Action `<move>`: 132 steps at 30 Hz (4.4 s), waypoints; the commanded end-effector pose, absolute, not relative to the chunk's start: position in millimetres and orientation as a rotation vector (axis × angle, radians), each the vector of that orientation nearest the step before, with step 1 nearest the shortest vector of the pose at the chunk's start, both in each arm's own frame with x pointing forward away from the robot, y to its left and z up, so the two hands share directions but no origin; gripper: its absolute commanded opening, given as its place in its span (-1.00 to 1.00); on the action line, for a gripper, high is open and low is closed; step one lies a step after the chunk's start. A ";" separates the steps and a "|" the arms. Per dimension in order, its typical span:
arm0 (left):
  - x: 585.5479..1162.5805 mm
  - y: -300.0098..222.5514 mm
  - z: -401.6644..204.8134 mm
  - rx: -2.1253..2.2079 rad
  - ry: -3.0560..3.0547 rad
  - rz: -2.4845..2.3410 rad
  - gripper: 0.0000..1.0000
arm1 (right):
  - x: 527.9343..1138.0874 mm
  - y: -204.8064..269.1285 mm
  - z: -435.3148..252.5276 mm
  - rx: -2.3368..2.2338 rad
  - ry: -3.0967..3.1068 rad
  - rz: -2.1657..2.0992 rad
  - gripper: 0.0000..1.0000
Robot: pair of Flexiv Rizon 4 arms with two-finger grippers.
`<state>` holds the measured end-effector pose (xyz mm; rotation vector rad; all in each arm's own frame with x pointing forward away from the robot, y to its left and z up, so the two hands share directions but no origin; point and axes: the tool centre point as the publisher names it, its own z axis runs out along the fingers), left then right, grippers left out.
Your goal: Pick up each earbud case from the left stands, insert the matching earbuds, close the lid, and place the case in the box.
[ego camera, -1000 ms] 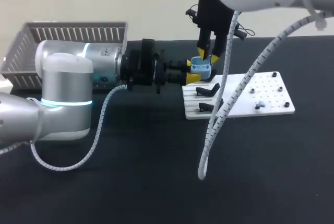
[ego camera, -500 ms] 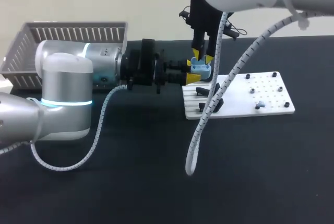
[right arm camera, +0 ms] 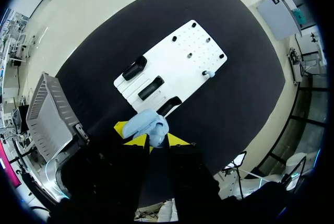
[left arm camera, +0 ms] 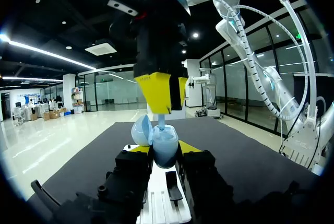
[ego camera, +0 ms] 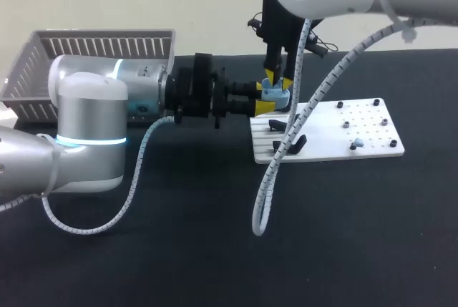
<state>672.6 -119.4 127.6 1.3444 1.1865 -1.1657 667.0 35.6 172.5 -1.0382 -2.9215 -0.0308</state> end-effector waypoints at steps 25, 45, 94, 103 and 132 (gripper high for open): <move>670.8 -119.2 126.9 1.339 1.185 -1.160 -1.00 | 670.1 29.9 161.3 -1.040 -2.906 -0.063 -0.19; 670.8 -119.2 126.9 1.339 1.185 -1.160 -1.00 | 602.6 -13.9 193.2 -0.722 -2.984 -0.364 0.57; 670.8 -119.2 126.9 1.339 1.185 -1.160 -1.00 | 624.4 -112.1 87.8 -0.473 -3.272 -0.166 0.12; 670.8 -119.2 126.9 1.339 1.185 -1.160 -1.00 | 625.7 -116.4 86.4 -0.477 -3.287 -0.183 0.10; 670.8 -119.2 126.9 1.339 1.185 -1.160 -1.00 | 647.7 -127.1 37.3 -0.607 -3.177 -0.369 -0.06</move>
